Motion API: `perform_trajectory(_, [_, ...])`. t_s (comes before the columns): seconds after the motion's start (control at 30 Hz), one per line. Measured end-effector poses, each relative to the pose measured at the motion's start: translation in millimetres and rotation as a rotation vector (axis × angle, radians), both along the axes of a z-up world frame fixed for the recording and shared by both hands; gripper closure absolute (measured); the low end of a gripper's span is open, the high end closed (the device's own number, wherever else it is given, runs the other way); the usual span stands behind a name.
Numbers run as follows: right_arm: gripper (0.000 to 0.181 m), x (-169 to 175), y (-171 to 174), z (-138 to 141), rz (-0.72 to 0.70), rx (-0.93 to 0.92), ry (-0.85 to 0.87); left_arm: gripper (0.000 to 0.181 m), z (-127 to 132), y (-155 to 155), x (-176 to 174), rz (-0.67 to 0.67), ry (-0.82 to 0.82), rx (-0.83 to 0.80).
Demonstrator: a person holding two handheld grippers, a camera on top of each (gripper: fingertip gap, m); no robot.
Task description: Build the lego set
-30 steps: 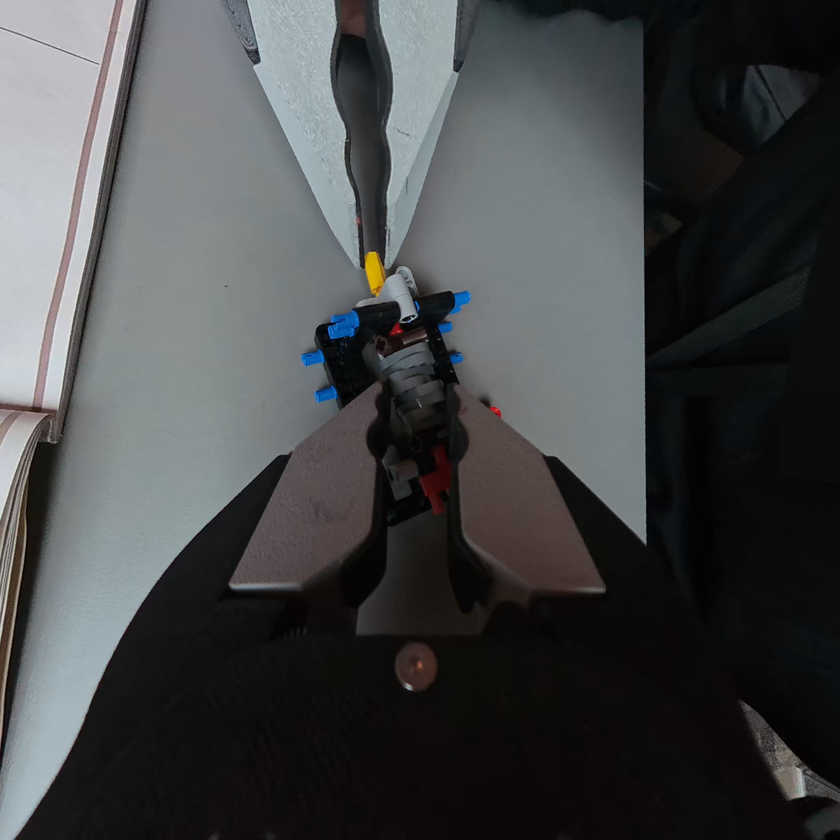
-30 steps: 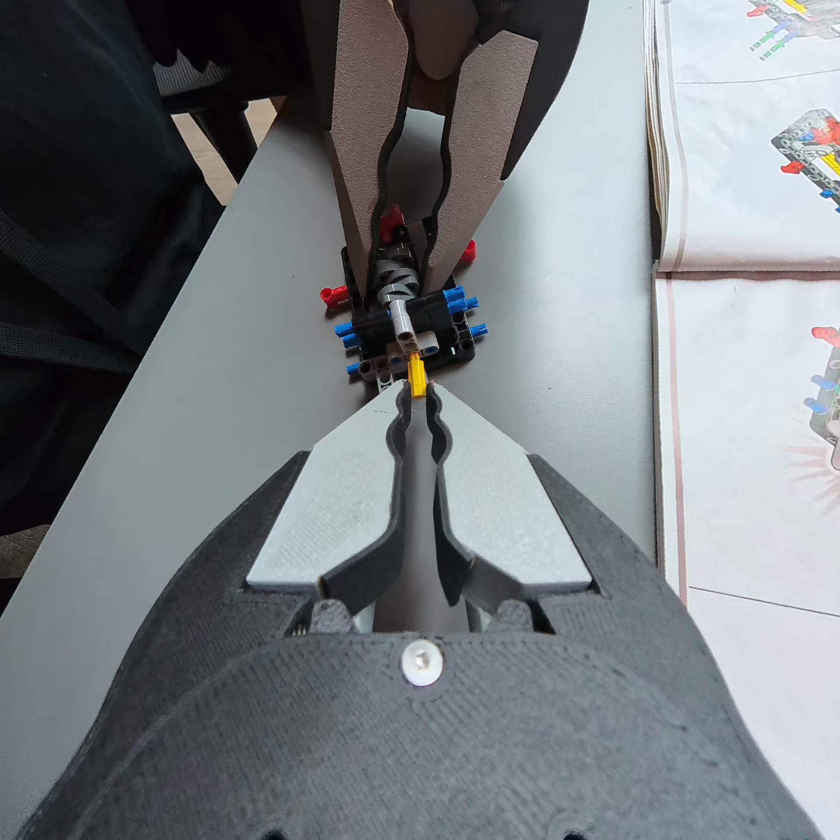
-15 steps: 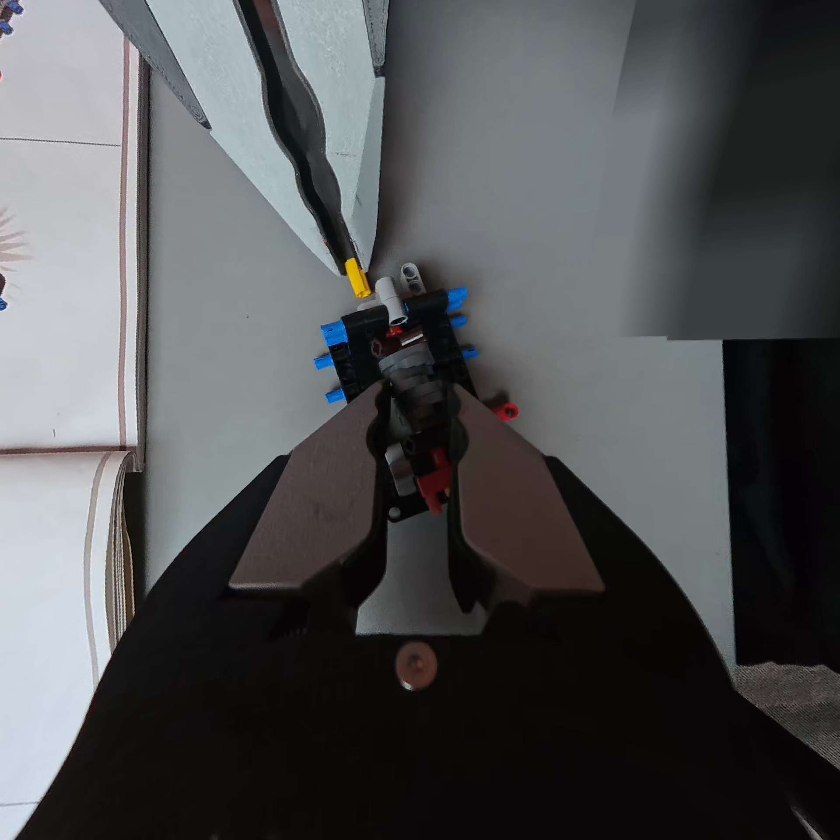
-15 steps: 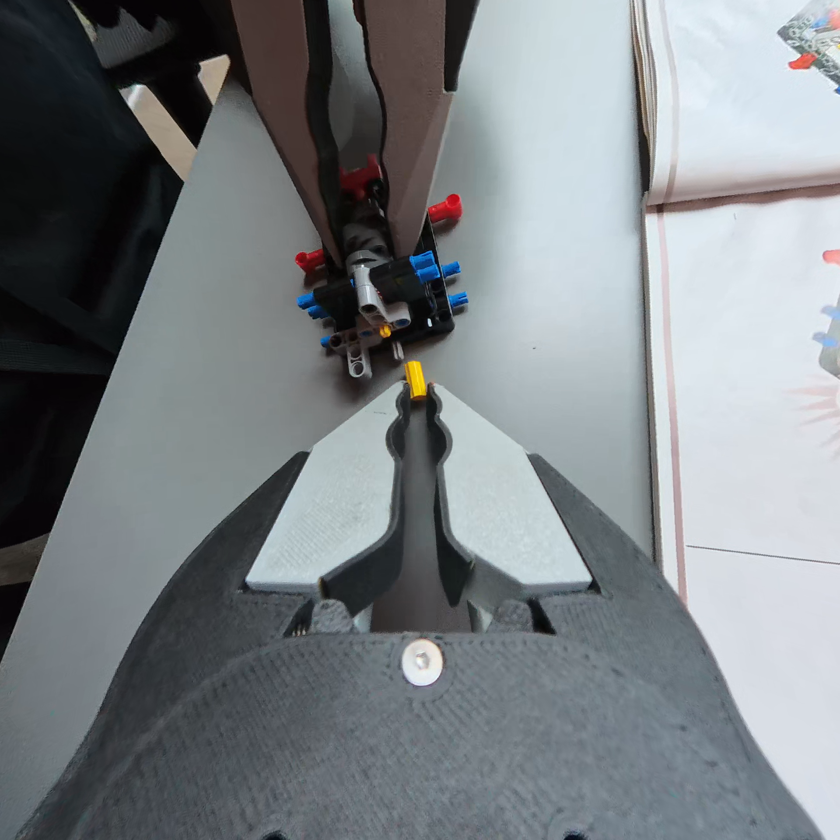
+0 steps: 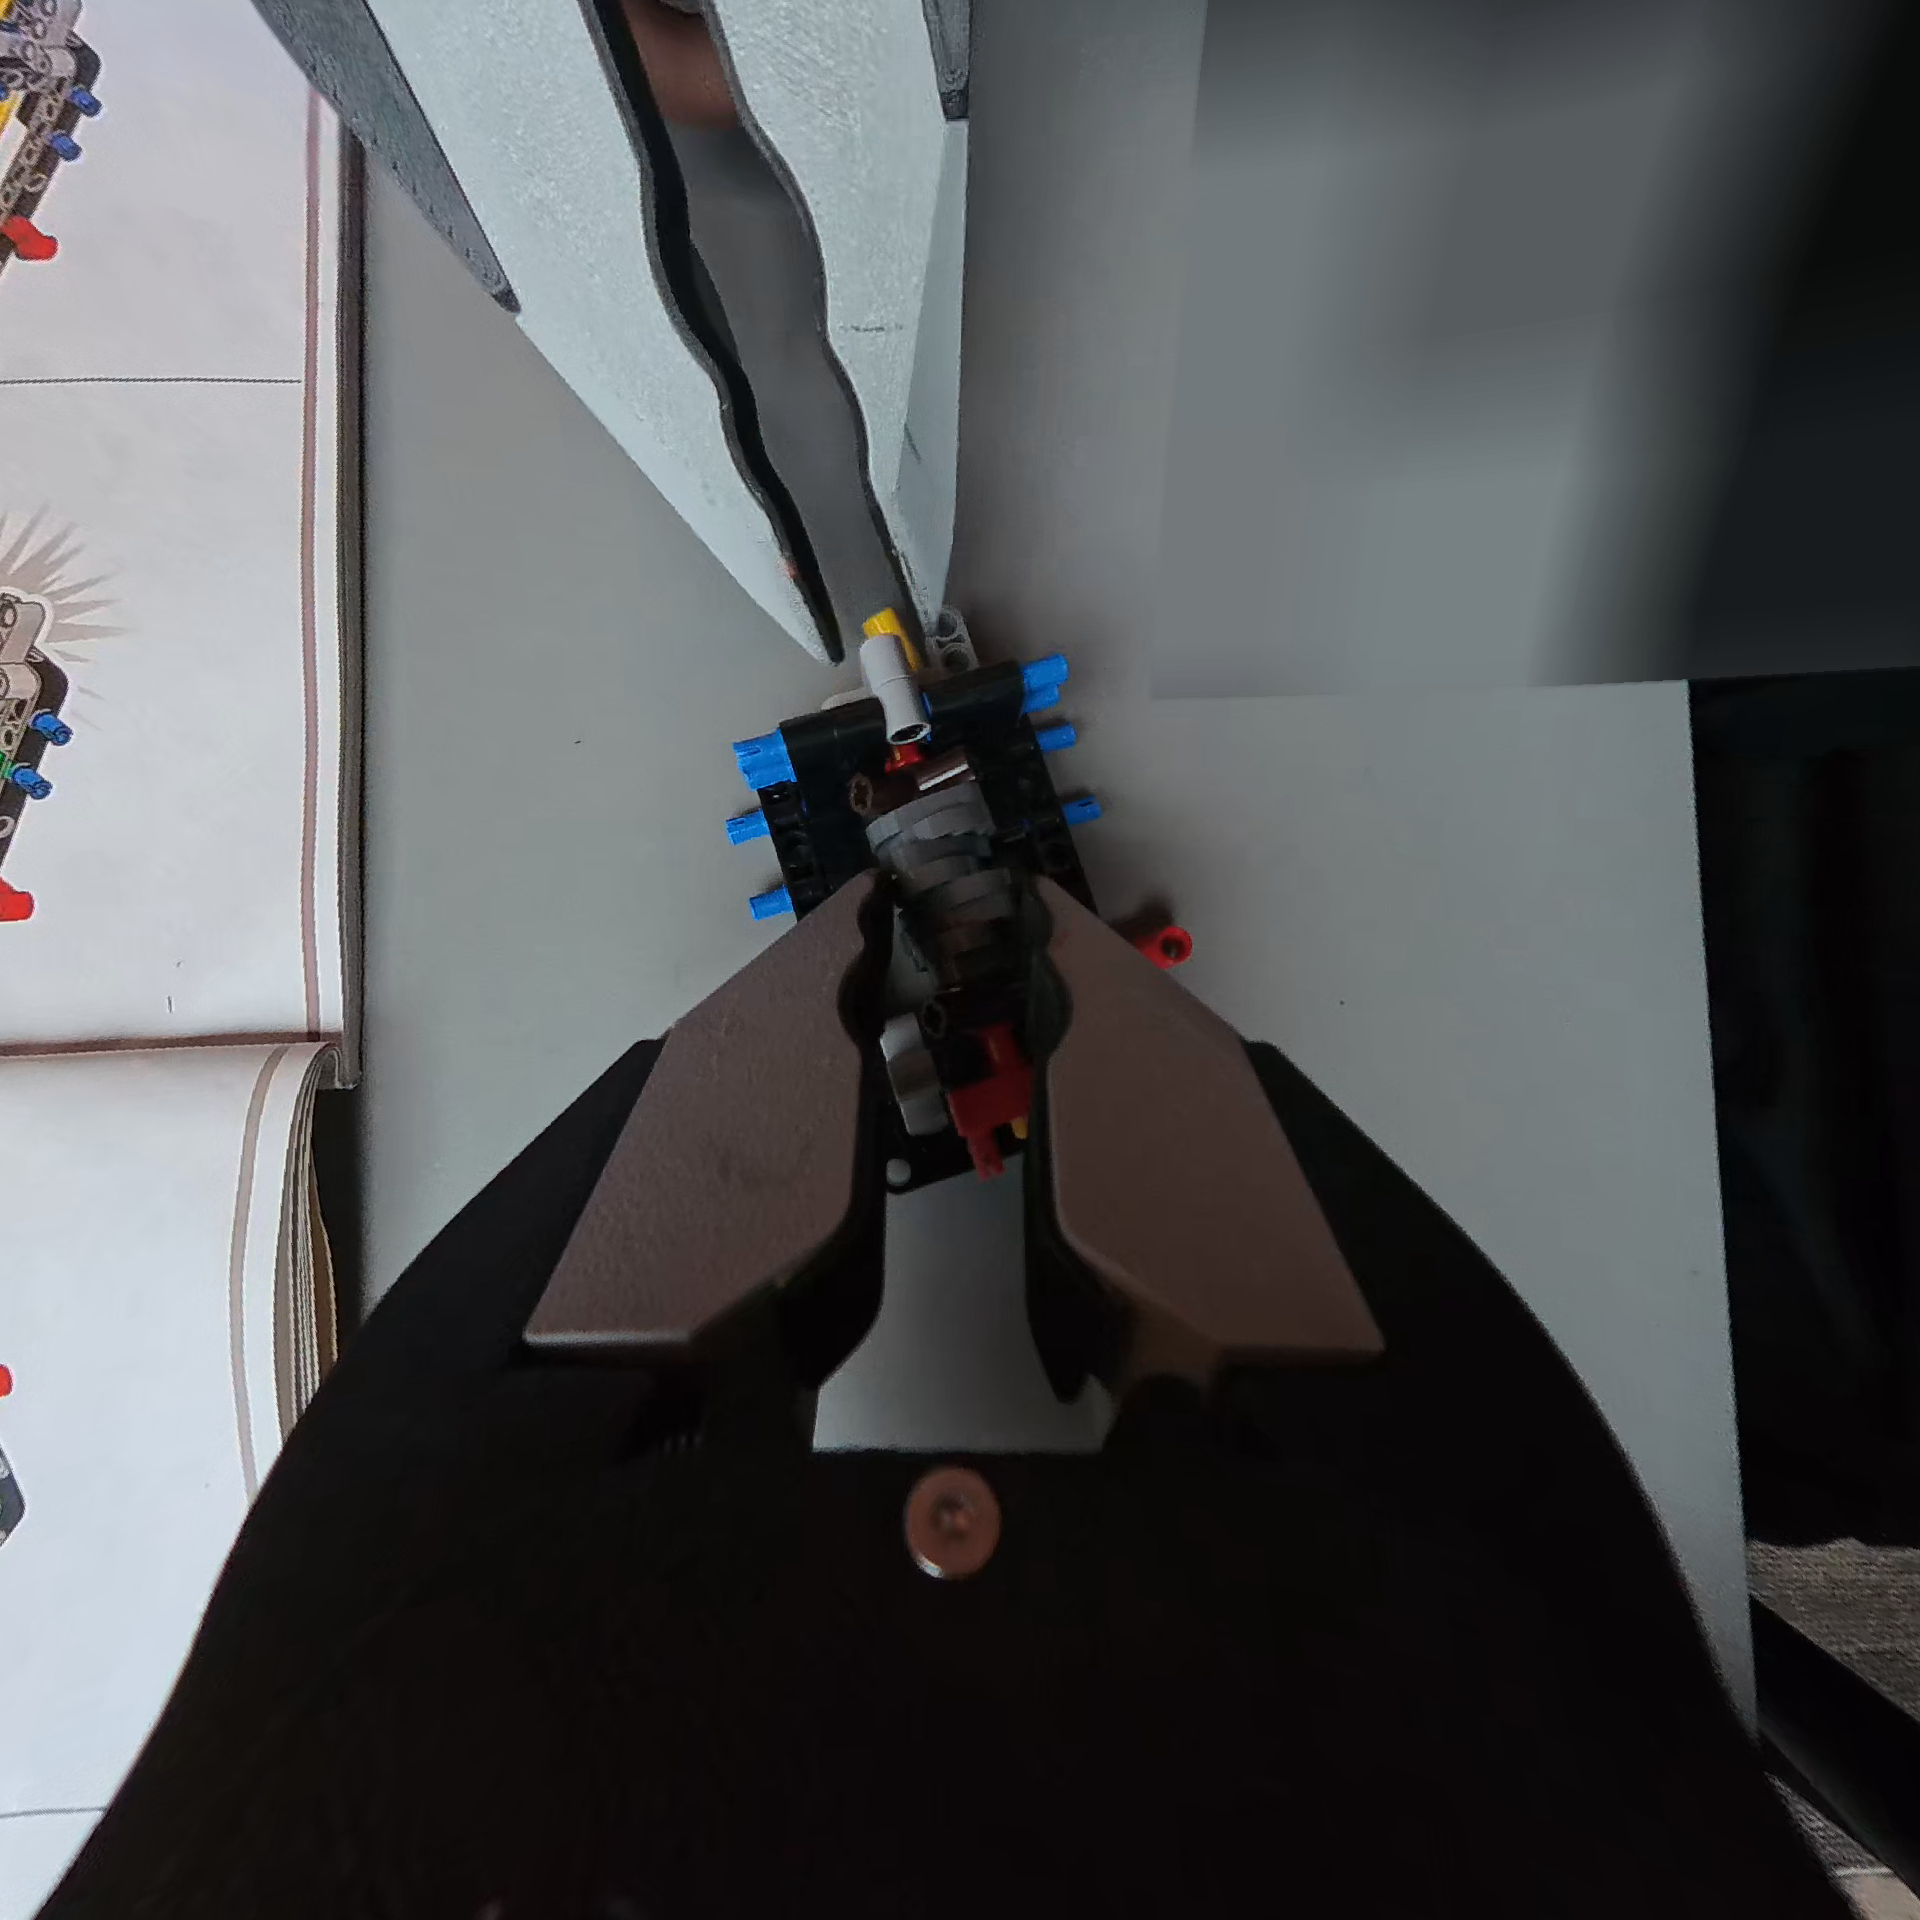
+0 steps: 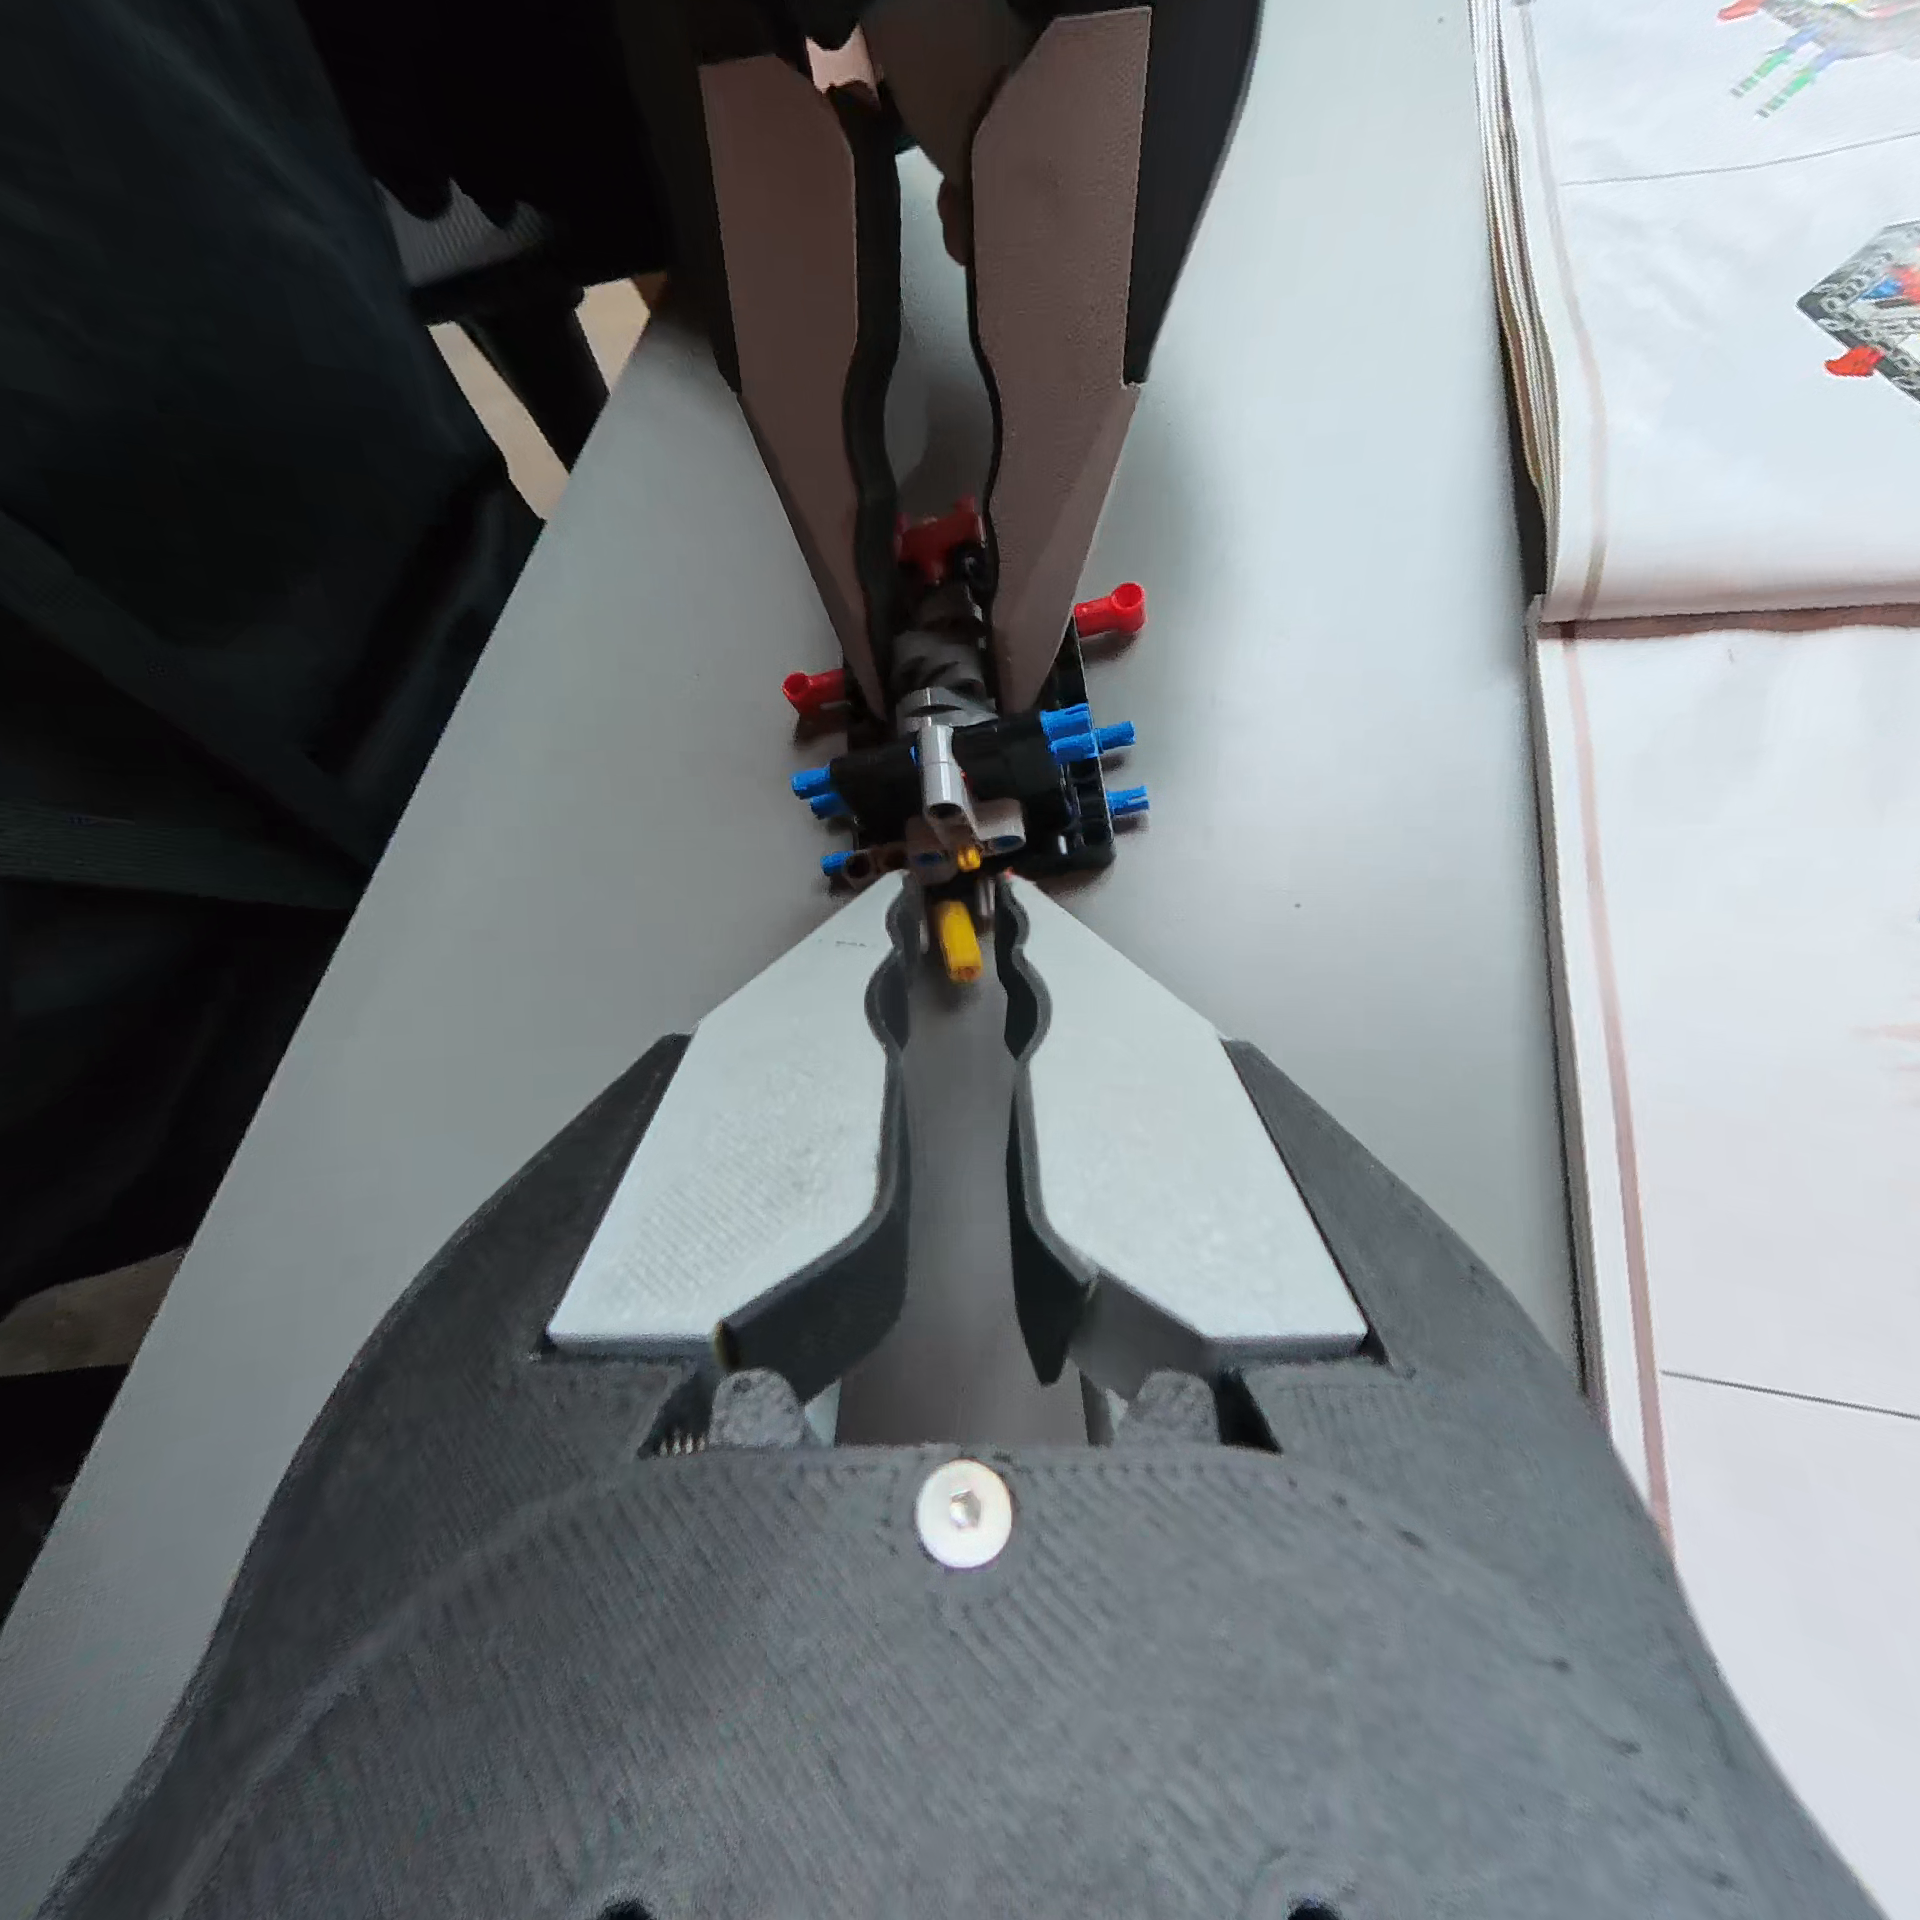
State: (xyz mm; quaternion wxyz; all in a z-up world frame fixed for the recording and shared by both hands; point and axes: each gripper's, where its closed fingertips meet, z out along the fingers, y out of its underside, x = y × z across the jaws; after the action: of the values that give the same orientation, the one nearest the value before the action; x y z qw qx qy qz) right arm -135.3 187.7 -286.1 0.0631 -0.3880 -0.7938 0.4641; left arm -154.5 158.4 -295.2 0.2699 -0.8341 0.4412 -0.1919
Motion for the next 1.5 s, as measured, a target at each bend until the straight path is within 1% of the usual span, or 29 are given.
perform_trajectory(0.07, [0.173, -1.0, 0.7, 1.0, -0.003, -0.023, -0.015, 0.16, 0.0, 0.0, 0.0, -0.002, 0.01, 0.009])
perform_trajectory(0.13, [0.181, -0.8, 0.9, 1.1, 0.0, -0.039, -0.024, 0.16, -0.1, -0.1, 0.1, -0.004, 0.023, 0.02])
perform_trajectory(0.7, [0.181, -2.4, -4.8, -0.9, 0.013, -0.056, -0.059, 0.16, -0.3, -0.9, 1.7, -0.002, 0.029, 0.018])
perform_trajectory(0.77, [0.181, -2.4, -5.5, -1.0, 0.016, -0.022, -0.028, 0.16, -0.2, -1.9, 1.8, -0.001, 0.018, 0.006])
perform_trajectory(0.9, [0.181, -8.0, -1.8, -1.2, -0.019, 0.131, 0.108, 0.16, 0.2, -1.1, -1.3, 0.039, -0.051, -0.056])
perform_trajectory(1.03, [0.181, -10.3, 0.9, -0.9, -0.036, 0.216, 0.18, 0.16, -0.1, -0.5, -2.9, 0.051, -0.064, -0.063])
perform_trajectory(1.1, [0.181, -13.2, 4.3, 3.1, -0.055, 0.289, 0.254, 0.16, -0.2, -1.7, -2.2, 0.058, -0.095, -0.099])
perform_trajectory(1.17, [0.181, -14.1, 3.3, 7.3, -0.058, 0.319, 0.305, 0.16, -0.6, -1.6, -1.7, 0.059, -0.11, -0.106])
perform_trajectory(1.23, [0.181, -13.2, 3.5, 4.5, -0.059, 0.301, 0.28, 0.16, -0.6, -0.6, -2.6, 0.057, -0.091, -0.085])
perform_trajectory(1.3, [0.181, -10.8, 5.7, -1.1, -0.061, 0.224, 0.195, 0.16, -0.7, -0.4, -3.5, 0.056, -0.073, -0.072])
perform_trajectory(1.37, [0.179, -6.4, 3.2, -3.0, -0.045, 0.07, 0.056, 0.16, -0.6, -0.3, -3.5, 0.048, -0.062, -0.053])
perform_trajectory(1.4, [0.17, -6.1, 2.0, -0.6, -0.042, -0.018, -0.011, 0.16, -0.6, -0.4, -3.2, 0.044, -0.058, -0.045])
perform_trajectory(1.47, [0.17, -7.0, 0.8, 7.2, -0.039, -0.185, -0.102, 0.16, -0.5, -0.5, -3.0, 0.038, -0.052, -0.037])
perform_trajectory(1.5, [0.171, -7.2, 1.8, 7.8, -0.04, -0.226, -0.135, 0.16, -0.4, -0.6, -2.7, 0.036, -0.051, -0.032])
